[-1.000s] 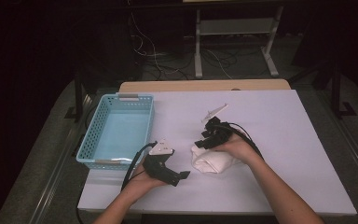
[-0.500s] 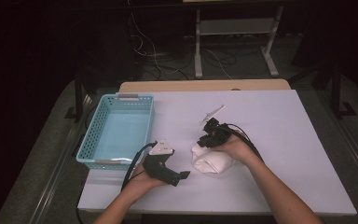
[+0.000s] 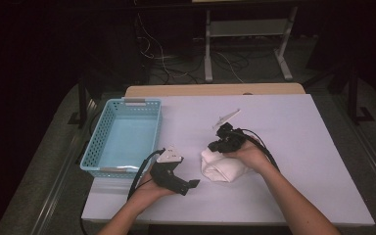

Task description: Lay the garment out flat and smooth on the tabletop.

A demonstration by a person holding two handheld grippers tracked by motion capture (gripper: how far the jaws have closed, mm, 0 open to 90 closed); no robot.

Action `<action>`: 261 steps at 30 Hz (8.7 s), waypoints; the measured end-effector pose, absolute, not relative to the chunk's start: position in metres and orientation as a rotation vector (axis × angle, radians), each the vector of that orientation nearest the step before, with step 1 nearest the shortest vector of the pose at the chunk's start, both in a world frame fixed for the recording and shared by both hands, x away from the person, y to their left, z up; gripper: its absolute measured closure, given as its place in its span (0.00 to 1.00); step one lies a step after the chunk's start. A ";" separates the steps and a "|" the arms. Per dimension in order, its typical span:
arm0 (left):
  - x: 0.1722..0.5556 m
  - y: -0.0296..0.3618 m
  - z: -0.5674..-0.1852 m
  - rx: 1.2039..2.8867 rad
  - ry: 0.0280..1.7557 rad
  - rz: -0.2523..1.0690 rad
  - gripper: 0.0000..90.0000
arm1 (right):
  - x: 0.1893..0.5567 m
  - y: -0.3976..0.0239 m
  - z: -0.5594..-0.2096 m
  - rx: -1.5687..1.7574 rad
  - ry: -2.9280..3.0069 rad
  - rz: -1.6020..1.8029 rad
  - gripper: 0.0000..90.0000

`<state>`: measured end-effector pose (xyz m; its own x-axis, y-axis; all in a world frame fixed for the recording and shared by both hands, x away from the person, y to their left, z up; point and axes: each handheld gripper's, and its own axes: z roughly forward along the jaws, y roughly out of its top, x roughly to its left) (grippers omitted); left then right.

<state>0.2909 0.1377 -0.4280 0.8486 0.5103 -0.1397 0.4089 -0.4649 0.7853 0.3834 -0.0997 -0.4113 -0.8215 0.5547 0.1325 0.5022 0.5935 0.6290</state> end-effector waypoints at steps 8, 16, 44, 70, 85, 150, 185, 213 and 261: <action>0.291 0.138 -0.428 2.121 0.667 0.142 0.00 | 0.378 -0.106 -0.403 0.891 2.722 1.104 0.94; 0.291 0.138 -0.428 2.122 0.668 0.142 0.00 | 0.373 -0.115 -0.396 0.882 2.711 1.149 0.94; 0.291 0.138 -0.429 2.125 0.671 0.144 0.00 | 0.350 -0.160 -0.380 0.874 2.643 1.243 0.96; 0.291 0.137 -0.430 2.133 0.669 0.143 0.00 | 0.322 -0.206 -0.382 0.943 2.606 1.241 0.96; 0.291 0.136 -0.430 2.138 0.670 0.142 0.00 | 0.310 -0.232 -0.384 0.987 2.574 1.223 0.96; 0.291 0.134 -0.432 2.157 0.670 0.141 0.00 | 0.276 -0.307 -0.436 1.238 2.573 0.889 0.96; 0.291 0.131 -0.434 2.167 0.663 0.141 0.00 | 0.287 -0.290 -0.389 1.170 2.434 1.260 0.38; 0.291 0.131 -0.434 2.169 0.661 0.144 0.00 | 0.306 -0.242 -0.400 1.082 2.516 1.139 0.36; 0.291 0.129 -0.435 2.178 0.657 0.145 0.00 | 0.328 -0.322 -0.408 1.359 2.311 1.057 0.95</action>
<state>0.2908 0.1293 -0.4346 0.8560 0.5032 -0.1187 0.4066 -0.5134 0.7557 0.3282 -0.3222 -0.4083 -0.5294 0.8377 0.1344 0.6494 0.2981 0.6996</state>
